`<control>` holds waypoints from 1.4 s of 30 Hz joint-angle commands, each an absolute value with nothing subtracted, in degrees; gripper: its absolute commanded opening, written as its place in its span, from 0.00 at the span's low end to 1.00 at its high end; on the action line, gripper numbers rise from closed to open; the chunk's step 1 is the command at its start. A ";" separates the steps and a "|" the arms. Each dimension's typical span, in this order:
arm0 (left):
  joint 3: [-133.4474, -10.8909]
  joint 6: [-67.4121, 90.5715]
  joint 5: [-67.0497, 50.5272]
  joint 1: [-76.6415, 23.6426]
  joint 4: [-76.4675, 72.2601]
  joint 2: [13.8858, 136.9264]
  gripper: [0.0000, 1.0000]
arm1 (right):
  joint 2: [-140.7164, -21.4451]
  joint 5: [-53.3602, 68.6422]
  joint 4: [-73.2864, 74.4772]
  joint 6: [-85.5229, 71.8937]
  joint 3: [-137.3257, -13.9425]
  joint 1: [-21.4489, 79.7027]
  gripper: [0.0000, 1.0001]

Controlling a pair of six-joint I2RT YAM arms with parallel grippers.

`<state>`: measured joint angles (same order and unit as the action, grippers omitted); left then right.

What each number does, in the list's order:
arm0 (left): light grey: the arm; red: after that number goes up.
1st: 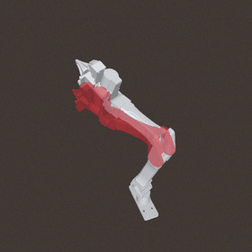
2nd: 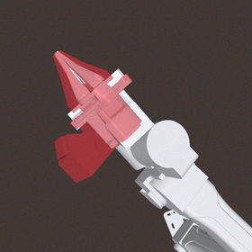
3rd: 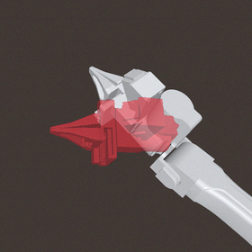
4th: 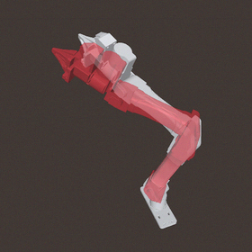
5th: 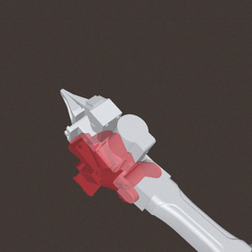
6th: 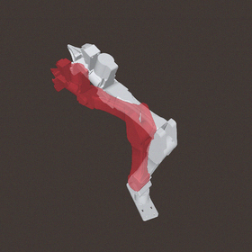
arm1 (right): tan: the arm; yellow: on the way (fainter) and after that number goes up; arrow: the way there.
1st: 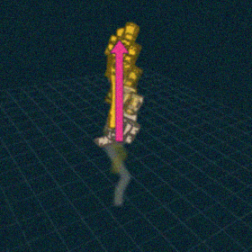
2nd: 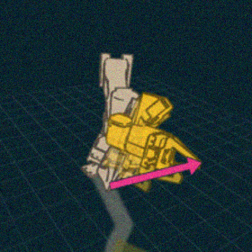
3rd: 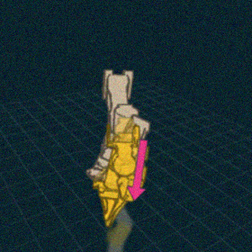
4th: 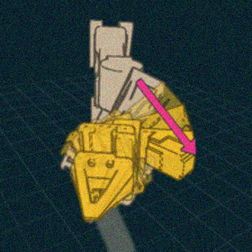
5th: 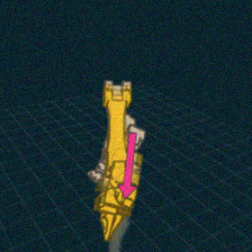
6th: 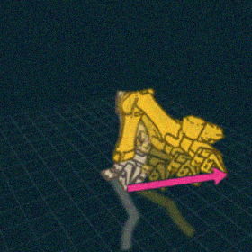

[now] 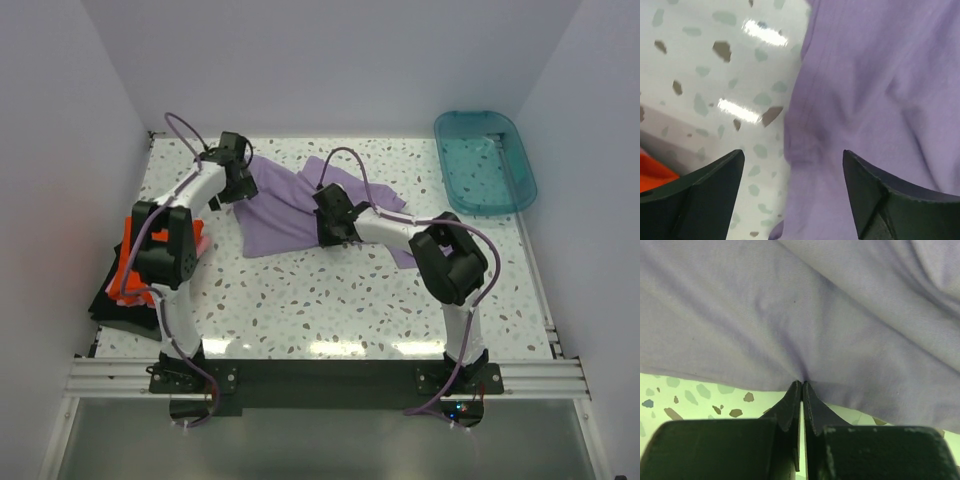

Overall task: Fold and stack the t-shirts
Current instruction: Flatten the tshirt out

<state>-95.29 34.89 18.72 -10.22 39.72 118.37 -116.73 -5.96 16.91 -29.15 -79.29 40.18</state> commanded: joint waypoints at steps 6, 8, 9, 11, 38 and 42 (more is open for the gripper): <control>-69.11 46.47 16.17 -10.19 34.37 97.49 0.82 | -117.51 -2.99 17.84 -31.55 -79.54 40.78 0.00; -62.71 48.24 14.78 -10.81 31.83 93.44 0.78 | -117.60 -2.73 17.75 -31.55 -79.45 40.78 0.00; -60.75 49.12 13.98 -11.25 30.69 92.30 0.77 | -117.51 -2.46 17.49 -31.55 -79.37 40.78 0.00; -57.50 50.01 12.57 -12.39 28.40 90.79 0.71 | -117.77 -2.20 17.40 -31.81 -79.54 40.78 0.00; -61.15 53.71 19.67 -13.71 33.12 95.19 0.00 | -113.66 -3.16 20.12 -31.03 -80.51 40.96 0.30; -66.00 51.42 24.69 -12.05 37.96 91.33 0.00 | -107.59 -9.13 24.15 -30.41 -79.28 40.09 0.60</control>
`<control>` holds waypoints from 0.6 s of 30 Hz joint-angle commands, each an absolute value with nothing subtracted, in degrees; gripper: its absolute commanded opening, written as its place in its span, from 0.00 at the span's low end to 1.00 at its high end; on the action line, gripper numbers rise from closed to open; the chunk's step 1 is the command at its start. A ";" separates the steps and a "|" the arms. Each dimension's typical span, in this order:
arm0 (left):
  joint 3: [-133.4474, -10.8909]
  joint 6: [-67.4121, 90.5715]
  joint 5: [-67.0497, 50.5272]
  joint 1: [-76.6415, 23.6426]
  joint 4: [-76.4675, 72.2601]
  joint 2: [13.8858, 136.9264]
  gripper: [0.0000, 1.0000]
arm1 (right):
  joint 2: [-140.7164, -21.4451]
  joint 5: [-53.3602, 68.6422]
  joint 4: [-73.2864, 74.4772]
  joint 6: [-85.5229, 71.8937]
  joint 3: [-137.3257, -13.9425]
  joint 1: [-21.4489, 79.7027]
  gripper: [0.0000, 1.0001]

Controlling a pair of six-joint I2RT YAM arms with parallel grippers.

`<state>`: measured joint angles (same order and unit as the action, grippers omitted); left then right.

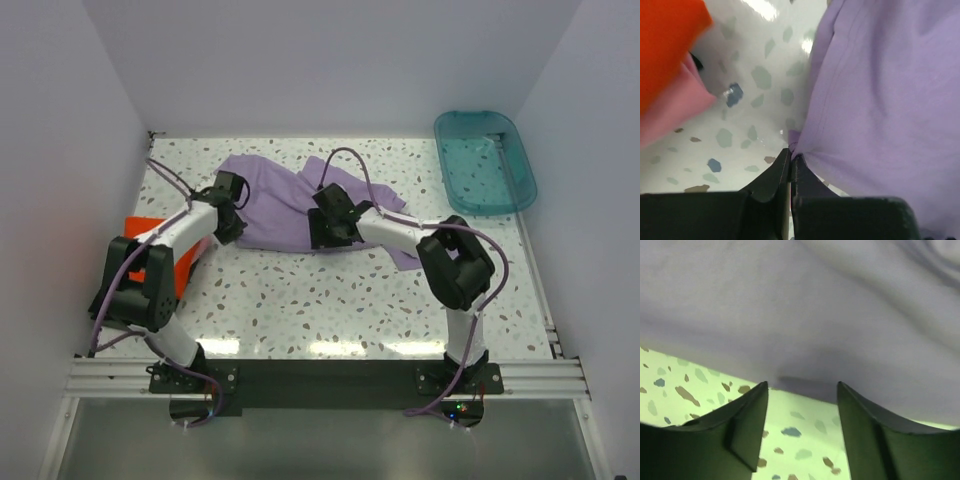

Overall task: Fold and stack the t-shirts
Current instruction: Flatten the tshirt out

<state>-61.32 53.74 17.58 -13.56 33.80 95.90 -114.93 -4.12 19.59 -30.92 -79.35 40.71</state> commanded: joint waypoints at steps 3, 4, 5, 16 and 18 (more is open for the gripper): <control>-68.29 49.75 27.86 -10.29 41.30 88.52 0.00 | -100.76 -11.86 26.27 -30.93 -75.51 36.76 0.64; -68.47 49.40 28.30 -9.24 42.09 87.90 0.00 | -98.72 -13.17 26.19 -31.29 -71.76 35.52 0.64; -68.38 48.87 28.21 -8.62 42.45 87.28 0.00 | -96.70 -14.23 26.37 -31.55 -69.72 33.16 0.65; -65.83 47.20 23.30 -0.97 41.31 80.86 0.00 | -77.97 -20.75 29.10 -31.90 -51.52 24.08 0.61; -65.83 46.93 22.59 -0.97 40.78 80.68 0.00 | -77.00 -17.43 26.02 -31.55 -50.28 24.08 0.61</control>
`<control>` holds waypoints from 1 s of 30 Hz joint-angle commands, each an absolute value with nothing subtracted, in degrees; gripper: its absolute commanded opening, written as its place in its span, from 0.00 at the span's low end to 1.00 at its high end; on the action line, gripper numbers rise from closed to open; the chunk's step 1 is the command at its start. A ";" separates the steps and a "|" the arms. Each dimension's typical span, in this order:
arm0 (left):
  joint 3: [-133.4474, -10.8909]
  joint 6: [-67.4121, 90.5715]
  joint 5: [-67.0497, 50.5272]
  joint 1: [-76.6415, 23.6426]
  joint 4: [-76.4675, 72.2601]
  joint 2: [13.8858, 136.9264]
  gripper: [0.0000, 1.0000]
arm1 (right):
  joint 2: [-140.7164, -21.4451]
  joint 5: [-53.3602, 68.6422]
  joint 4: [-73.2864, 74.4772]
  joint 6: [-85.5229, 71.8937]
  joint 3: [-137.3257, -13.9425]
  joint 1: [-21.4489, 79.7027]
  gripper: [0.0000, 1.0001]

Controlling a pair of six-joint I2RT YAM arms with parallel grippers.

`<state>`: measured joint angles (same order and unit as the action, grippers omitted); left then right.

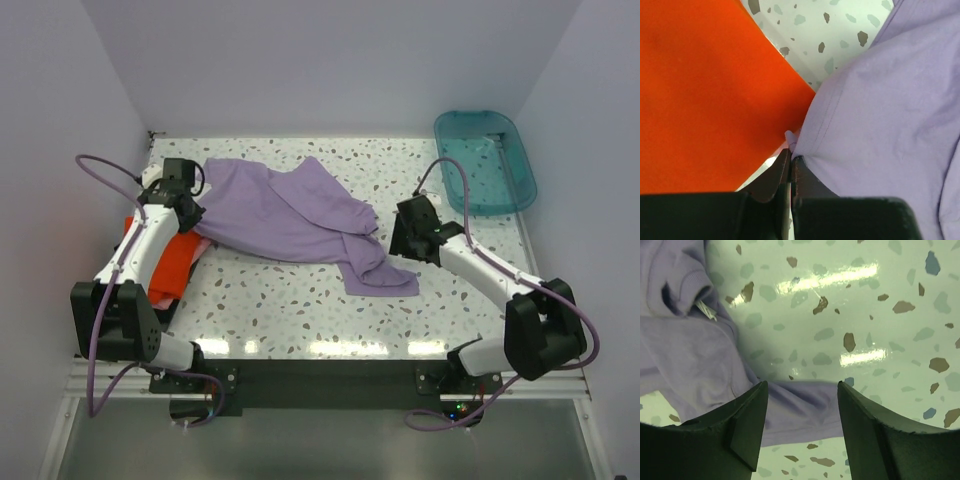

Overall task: Fold and stack the t-shirts
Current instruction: Flatten the tshirt out

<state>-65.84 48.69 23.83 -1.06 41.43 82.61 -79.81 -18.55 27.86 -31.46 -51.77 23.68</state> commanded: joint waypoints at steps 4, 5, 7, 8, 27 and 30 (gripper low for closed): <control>-65.48 46.50 21.01 -0.97 39.82 80.68 0.00 | -80.40 -16.43 24.87 -32.17 -52.37 26.45 0.61; -65.39 46.49 20.92 -0.97 39.73 80.68 0.00 | -81.20 -16.78 25.13 -32.34 -53.08 28.20 0.61; -65.39 46.23 20.74 -0.97 39.46 80.68 0.00 | -82.96 -17.83 24.87 -33.22 -54.14 29.96 0.61; -65.39 46.14 20.66 -0.97 39.38 80.68 0.00 | -84.71 -17.75 24.00 -34.09 -54.23 31.10 0.61; -66.53 44.12 21.45 0.00 40.08 81.38 0.00 | -98.60 -24.43 28.82 -26.55 -70.91 21.19 0.00; -66.53 43.77 21.53 1.49 40.25 81.65 0.00 | -100.45 -23.39 28.65 -25.40 -73.29 18.64 0.00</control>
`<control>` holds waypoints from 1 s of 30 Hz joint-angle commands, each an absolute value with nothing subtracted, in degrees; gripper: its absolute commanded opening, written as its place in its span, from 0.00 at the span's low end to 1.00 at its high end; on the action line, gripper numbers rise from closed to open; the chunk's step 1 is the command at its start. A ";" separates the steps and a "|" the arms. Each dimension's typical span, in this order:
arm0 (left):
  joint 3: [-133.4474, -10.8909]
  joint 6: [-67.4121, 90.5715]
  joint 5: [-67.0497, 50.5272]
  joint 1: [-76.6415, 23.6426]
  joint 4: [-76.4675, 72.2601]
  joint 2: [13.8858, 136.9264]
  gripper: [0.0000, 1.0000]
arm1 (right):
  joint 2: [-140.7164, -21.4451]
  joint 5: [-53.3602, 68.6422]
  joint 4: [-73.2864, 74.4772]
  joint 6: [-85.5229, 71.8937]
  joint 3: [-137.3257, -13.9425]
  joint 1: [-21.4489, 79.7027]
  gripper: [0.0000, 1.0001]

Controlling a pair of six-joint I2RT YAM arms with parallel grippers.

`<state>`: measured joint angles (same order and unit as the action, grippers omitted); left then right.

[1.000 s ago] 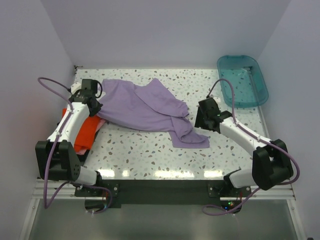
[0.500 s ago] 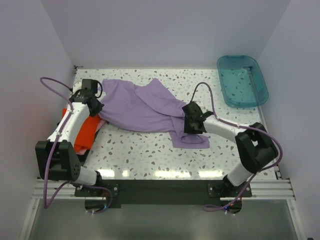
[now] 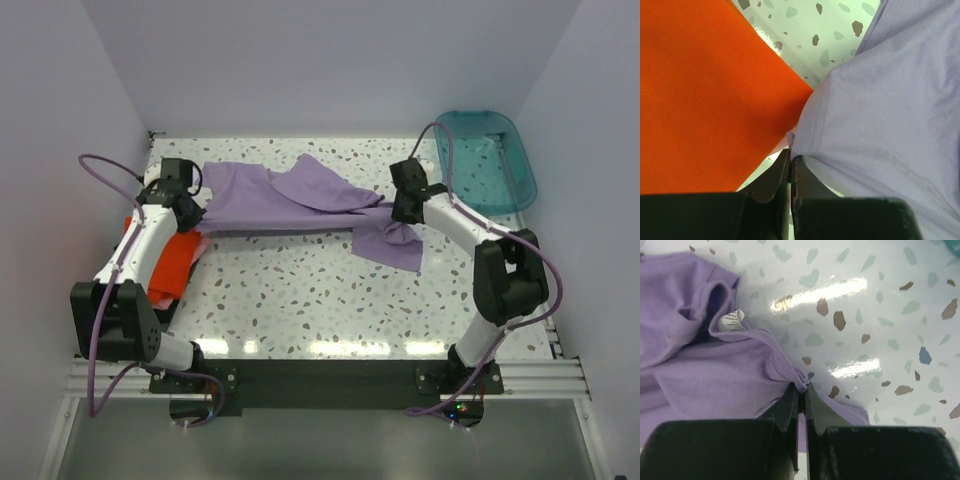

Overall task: Fold and stack the t-shirts
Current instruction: Flatten the tshirt out

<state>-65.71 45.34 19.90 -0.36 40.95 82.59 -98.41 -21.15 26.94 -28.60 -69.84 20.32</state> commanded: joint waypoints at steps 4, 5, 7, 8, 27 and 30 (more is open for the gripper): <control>-66.53 42.98 21.53 2.28 40.25 81.65 0.00 | -104.67 -20.05 29.27 -25.05 -76.81 14.60 0.09; -66.45 42.89 21.62 2.55 40.25 81.65 0.00 | -106.07 -19.87 28.83 -24.87 -77.34 14.33 0.13; -66.45 42.71 21.45 2.72 40.17 81.65 0.00 | -108.01 -19.34 28.56 -24.61 -79.09 13.10 0.18; -66.53 42.71 21.45 2.90 40.17 81.91 0.00 | -109.06 -19.25 29.26 -24.87 -79.88 12.57 0.18; -65.83 41.75 19.87 3.69 39.90 81.74 0.00 | -115.92 -16.71 29.45 -24.96 -92.61 5.98 0.19; -64.78 41.84 18.72 3.69 39.29 81.65 0.00 | -117.68 -15.29 27.78 -25.05 -96.76 5.98 0.17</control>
